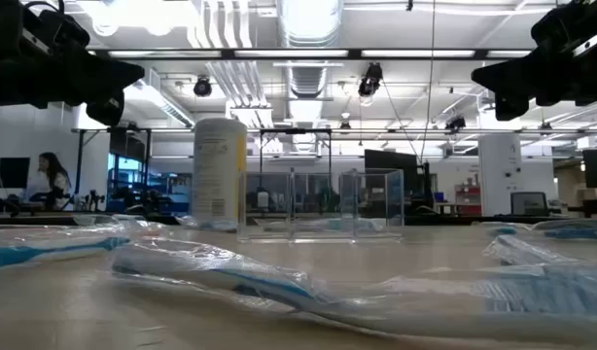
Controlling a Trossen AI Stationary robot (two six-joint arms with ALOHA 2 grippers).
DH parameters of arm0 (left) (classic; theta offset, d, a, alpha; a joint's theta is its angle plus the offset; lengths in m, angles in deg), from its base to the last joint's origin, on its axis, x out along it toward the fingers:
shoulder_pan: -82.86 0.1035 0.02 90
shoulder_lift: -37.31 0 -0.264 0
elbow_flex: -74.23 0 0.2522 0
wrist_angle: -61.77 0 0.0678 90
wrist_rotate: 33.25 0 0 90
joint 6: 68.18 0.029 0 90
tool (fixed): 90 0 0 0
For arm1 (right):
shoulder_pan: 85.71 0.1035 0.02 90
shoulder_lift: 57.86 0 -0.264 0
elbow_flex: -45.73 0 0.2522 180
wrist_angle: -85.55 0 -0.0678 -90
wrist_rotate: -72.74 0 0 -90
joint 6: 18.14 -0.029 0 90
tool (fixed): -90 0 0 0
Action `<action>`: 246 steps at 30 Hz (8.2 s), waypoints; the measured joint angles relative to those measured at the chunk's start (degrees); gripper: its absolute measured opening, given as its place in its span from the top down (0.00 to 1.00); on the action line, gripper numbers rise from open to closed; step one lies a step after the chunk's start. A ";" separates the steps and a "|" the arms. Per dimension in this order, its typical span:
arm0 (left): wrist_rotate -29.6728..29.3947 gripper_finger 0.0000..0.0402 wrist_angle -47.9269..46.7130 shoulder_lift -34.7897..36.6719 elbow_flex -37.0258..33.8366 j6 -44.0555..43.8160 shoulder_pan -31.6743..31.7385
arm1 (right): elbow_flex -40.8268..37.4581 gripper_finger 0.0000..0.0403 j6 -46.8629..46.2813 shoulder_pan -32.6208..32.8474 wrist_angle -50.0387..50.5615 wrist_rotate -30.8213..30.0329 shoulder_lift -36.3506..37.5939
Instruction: Pick & Place toothbrushing station
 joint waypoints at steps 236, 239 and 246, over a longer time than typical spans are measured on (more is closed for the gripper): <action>-2.70 0.97 7.89 -0.35 0.00 -8.95 0.00 | 0.00 0.97 -0.92 0.00 -2.84 0.02 0.02; -2.67 0.97 7.52 -0.35 0.18 -8.11 0.00 | 0.00 0.97 -0.90 0.00 -2.82 0.02 0.02; -2.21 0.97 5.04 -1.13 3.07 -6.87 0.00 | 0.00 0.97 -0.90 0.00 -2.67 0.02 -0.07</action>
